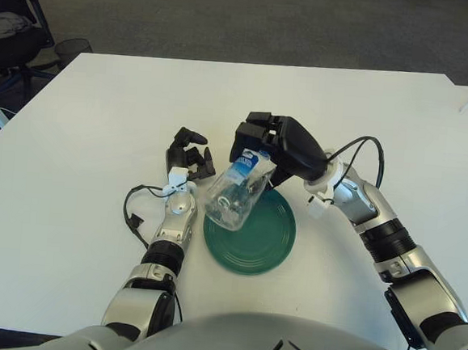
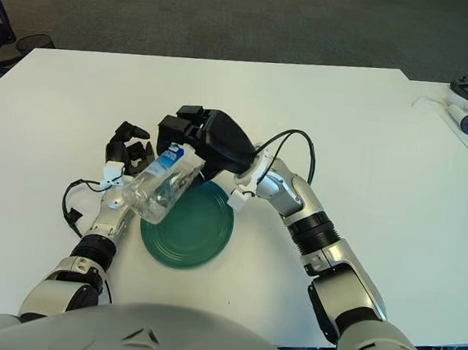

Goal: Put the bottle into the plate.

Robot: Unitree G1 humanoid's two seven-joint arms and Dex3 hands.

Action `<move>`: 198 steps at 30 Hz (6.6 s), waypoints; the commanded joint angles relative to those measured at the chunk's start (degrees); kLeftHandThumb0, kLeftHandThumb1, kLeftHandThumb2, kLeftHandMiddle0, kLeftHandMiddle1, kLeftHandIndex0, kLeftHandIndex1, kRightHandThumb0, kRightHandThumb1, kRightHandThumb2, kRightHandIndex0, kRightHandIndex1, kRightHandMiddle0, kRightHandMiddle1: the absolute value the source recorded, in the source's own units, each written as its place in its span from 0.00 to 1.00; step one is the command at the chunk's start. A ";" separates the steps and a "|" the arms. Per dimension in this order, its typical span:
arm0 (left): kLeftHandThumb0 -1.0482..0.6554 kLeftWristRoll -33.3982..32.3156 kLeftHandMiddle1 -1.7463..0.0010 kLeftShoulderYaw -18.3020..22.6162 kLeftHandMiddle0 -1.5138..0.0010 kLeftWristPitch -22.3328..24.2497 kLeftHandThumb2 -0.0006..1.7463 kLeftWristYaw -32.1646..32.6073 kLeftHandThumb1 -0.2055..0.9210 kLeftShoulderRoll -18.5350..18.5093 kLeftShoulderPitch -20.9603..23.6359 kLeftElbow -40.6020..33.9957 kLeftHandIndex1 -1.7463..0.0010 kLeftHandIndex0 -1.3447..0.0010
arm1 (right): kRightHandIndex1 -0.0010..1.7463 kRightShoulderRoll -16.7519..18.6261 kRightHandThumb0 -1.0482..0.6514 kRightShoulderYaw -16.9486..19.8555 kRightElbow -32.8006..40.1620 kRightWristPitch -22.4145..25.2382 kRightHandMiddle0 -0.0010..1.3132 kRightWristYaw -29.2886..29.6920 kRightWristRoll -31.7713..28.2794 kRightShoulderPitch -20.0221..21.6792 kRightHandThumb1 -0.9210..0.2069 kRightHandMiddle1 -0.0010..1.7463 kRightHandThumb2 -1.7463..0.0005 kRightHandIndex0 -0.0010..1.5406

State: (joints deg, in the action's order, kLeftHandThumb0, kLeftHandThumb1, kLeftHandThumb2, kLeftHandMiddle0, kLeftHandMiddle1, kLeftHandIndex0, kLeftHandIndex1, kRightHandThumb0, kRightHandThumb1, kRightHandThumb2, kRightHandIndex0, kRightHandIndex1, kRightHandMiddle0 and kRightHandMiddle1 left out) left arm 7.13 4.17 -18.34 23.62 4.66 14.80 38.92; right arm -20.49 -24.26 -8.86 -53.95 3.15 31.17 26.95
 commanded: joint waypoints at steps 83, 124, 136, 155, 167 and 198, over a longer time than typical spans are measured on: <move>0.30 -1.81 0.00 -0.51 0.20 7.94 0.88 -4.38 0.31 -0.13 -5.28 -7.04 0.00 0.44 | 0.00 -12.78 0.22 1.75 9.19 3.55 0.00 -13.86 18.95 -1.15 0.00 0.05 0.72 0.00; 0.31 -2.40 0.00 1.28 0.20 -3.51 0.85 -3.52 0.34 -0.87 -0.81 7.77 0.00 0.46 | 0.25 -2.98 0.26 29.71 -5.39 23.91 0.11 5.40 -12.48 12.67 0.06 0.59 0.75 0.30; 0.30 -0.33 0.00 0.18 0.18 -1.10 0.87 -1.32 0.32 -1.03 -2.08 4.62 0.00 0.45 | 0.86 11.24 0.56 30.67 5.92 24.21 0.19 2.78 -37.28 -0.16 0.04 0.87 0.73 0.23; 0.30 -1.16 0.00 0.55 0.19 -0.94 0.88 -2.61 0.30 -1.15 -3.32 3.19 0.00 0.44 | 0.95 19.74 0.61 28.65 13.17 40.80 0.16 14.51 -17.95 -7.68 0.19 0.96 0.54 0.24; 0.32 -1.90 0.00 0.50 0.21 0.86 0.83 -3.54 0.36 -0.42 -4.92 -0.06 0.00 0.48 | 0.94 22.57 0.61 26.61 -17.87 35.70 0.19 12.54 -19.82 -5.14 0.21 0.98 0.53 0.23; 0.31 1.43 0.00 -1.39 0.18 13.70 0.84 -1.12 0.35 0.61 -8.82 -13.99 0.00 0.47 | 0.97 19.74 0.61 30.54 -36.31 25.36 0.21 8.78 -26.94 -6.72 0.20 0.97 0.53 0.19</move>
State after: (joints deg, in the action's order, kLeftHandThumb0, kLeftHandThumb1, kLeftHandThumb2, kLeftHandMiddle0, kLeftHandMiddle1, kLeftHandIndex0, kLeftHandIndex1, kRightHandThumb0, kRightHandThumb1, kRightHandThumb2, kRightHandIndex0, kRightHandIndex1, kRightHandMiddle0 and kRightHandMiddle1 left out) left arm 7.86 2.92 -7.62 22.05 5.17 8.31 25.13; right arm -1.38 7.05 -44.37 -28.81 11.51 3.71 20.53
